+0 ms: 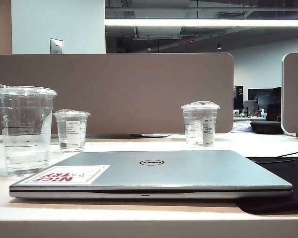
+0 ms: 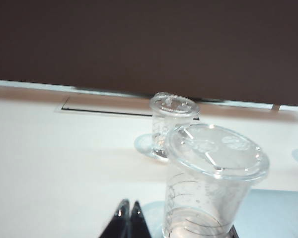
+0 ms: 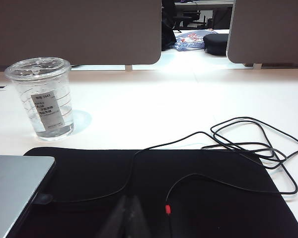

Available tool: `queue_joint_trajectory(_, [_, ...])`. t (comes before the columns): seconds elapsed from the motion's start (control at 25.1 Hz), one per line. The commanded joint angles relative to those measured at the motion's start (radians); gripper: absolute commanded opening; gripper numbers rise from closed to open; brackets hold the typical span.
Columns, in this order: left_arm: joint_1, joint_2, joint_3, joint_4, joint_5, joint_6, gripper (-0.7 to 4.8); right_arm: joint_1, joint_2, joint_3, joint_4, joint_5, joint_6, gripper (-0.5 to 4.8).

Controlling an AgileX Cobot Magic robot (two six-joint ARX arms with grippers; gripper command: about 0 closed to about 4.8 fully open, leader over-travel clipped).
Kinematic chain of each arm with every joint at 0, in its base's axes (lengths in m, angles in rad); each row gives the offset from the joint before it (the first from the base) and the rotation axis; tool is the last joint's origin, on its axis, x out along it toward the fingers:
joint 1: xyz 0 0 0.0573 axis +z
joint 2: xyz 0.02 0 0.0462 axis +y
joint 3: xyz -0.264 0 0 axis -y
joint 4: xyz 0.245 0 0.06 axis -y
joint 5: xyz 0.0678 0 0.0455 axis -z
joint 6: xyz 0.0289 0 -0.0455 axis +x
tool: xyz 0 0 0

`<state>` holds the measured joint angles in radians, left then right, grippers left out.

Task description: Pick up the coffee cup on the middle and place it on the left side of the laptop.

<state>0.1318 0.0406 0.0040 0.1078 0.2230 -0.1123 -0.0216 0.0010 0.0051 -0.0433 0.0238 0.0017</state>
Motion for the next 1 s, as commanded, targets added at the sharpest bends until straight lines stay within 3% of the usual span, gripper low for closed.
queue_joint_trajectory(0.04, [0.001,-0.039,0.006,-0.107,-0.009,0.003,-0.05,0.0,-0.002,-0.004,0.017,0.0,0.001,-0.05])
queue_joint_trajectory(0.24, [0.0,-0.04,0.004,-0.165,-0.045,0.012,-0.05,0.0,-0.002,-0.004,0.016,0.001,0.001,-0.05])
queue_joint_trajectory(0.4, [-0.001,-0.04,0.004,-0.167,-0.047,0.078,-0.05,0.0,-0.002,-0.004,0.016,0.0,0.001,-0.05])
queue_joint_trajectory(1.0, [0.0,-0.039,0.004,-0.167,-0.043,0.075,-0.03,0.0,-0.002,-0.004,0.016,0.0,0.001,-0.05])
